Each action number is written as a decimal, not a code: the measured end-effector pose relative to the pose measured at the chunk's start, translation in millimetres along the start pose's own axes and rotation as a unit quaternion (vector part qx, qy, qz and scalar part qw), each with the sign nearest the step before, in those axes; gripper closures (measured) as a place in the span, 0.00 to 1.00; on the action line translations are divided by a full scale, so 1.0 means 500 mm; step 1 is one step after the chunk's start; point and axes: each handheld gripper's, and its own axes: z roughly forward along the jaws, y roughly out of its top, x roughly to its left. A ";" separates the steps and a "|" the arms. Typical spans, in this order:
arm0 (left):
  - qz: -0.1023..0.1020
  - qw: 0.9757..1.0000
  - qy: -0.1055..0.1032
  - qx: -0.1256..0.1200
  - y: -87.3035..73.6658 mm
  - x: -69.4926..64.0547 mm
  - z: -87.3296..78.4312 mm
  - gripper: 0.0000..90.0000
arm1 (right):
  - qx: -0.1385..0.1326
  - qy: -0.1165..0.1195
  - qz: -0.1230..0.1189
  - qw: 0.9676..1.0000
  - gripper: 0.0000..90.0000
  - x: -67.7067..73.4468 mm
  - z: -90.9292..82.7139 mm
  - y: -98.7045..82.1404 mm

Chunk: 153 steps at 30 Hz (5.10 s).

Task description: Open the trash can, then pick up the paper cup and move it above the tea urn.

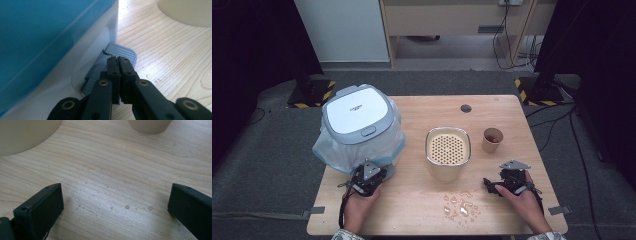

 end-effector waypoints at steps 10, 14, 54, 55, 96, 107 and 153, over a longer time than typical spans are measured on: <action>-0.003 1.000 0.004 0.005 -0.003 -0.003 0.004 0.99 | 0.000 0.000 0.000 1.000 0.01 0.000 0.000 0.000; 0.000 1.000 0.005 0.008 -0.005 -0.004 0.007 0.99 | 0.000 0.000 0.000 1.000 0.01 0.000 0.000 0.000; -0.006 1.000 -0.002 0.023 -0.013 -0.001 0.016 0.99 | -0.042 -0.034 0.013 0.998 0.13 -0.011 -0.043 0.034; -0.007 1.000 -0.002 0.022 -0.013 -0.001 0.016 0.99 | -0.042 -0.034 0.013 0.998 0.13 -0.011 -0.043 0.034; -0.007 1.000 -0.003 0.021 -0.013 -0.001 0.016 0.99 | -0.083 -0.048 0.052 0.994 0.10 -0.040 0.012 0.145; -0.011 1.000 -0.005 0.020 -0.014 0.001 0.016 0.99 | -0.078 -0.046 0.073 0.993 0.11 -0.067 0.053 0.162; -0.012 1.000 -0.008 0.018 -0.014 0.001 0.016 0.99 | -0.146 -0.026 0.020 0.989 0.33 -0.083 0.064 0.186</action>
